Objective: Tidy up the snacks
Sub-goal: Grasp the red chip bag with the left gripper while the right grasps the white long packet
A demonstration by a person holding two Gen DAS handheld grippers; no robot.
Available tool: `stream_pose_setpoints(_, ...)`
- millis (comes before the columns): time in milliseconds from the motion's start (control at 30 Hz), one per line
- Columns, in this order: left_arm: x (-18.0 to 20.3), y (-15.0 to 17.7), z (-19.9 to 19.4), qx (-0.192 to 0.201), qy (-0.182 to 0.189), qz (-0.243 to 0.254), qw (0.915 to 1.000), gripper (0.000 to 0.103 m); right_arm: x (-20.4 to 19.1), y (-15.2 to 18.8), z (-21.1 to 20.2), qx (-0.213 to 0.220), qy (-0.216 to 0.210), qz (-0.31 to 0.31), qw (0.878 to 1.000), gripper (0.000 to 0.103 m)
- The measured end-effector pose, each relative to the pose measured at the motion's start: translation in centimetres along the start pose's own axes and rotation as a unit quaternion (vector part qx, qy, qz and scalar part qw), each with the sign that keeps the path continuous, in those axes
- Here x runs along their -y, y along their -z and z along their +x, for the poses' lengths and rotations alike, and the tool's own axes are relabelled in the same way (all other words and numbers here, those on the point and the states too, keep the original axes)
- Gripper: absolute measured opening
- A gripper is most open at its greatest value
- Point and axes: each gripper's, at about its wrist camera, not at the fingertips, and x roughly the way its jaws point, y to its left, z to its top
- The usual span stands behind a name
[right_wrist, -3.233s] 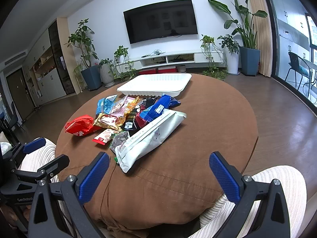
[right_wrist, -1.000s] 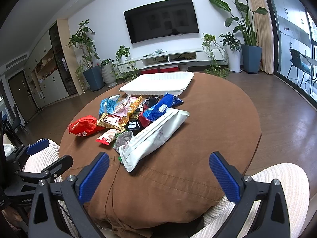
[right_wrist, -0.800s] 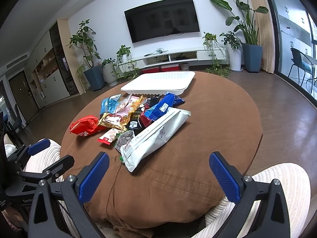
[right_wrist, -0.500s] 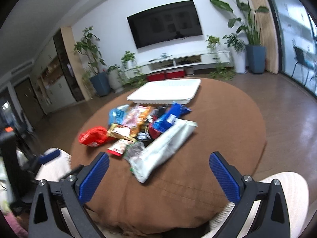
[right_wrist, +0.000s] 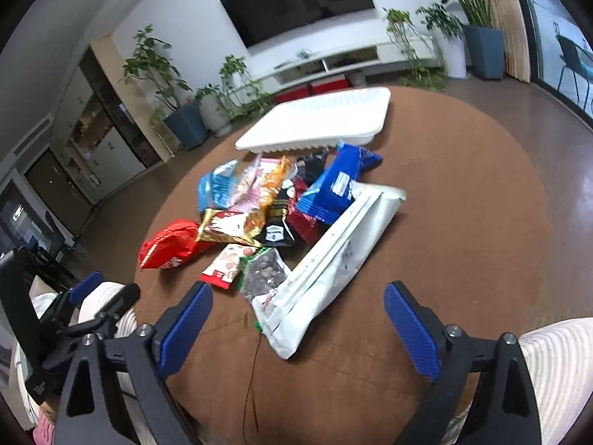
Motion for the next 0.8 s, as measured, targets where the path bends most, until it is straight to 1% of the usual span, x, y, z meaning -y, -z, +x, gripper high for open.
stream_pose_setpoints(67,-0.5,-0.6,0.8,-0.002,-0.007,0.006,1.0000,0.103,0.2,-0.1,0.8,-0.017,0.000,0.015,1.000,0.089)
stream_pose_setpoints(200,-1.3,-1.9,2.6,-0.007,-0.017,0.023,0.9996,0.103,1.4,-0.3,2.6,-0.045,-0.009,0.043,0.998,0.083)
stream_pose_setpoints(300,-1.3,-2.7,3.9,-0.016,-0.019,0.045,0.9987,0.103,2.3,-0.5,3.2,-0.059,-0.012,0.053,0.997,0.082)
stream_pose_setpoints(367,-1.2,-3.2,5.0,-0.022,-0.024,0.066,0.9973,0.103,2.9,-0.8,3.4,-0.066,-0.013,0.054,0.996,0.077)
stream_pose_setpoints(500,-1.1,-4.1,7.2,-0.035,-0.028,0.096,0.9944,0.103,4.0,-1.2,4.1,-0.081,-0.018,0.065,0.994,0.074)
stream_pose_setpoints(600,-0.9,-4.6,8.7,-0.048,-0.027,0.113,0.9921,0.103,4.4,-1.5,4.3,-0.076,-0.018,0.071,0.994,0.070)
stream_pose_setpoints(700,-0.7,-4.7,10.1,-0.063,-0.018,0.127,0.9898,0.103,4.8,-1.7,4.3,-0.075,-0.018,0.082,0.994,0.062)
stream_pose_setpoints(767,-0.5,-4.8,11.1,-0.076,-0.010,0.135,0.9878,0.103,5.1,-1.7,4.3,-0.074,-0.017,0.086,0.993,0.054)
stream_pose_setpoints(800,-0.3,-4.8,11.7,-0.084,-0.011,0.140,0.9865,0.103,5.1,-1.7,4.3,-0.073,-0.015,0.087,0.993,0.052)
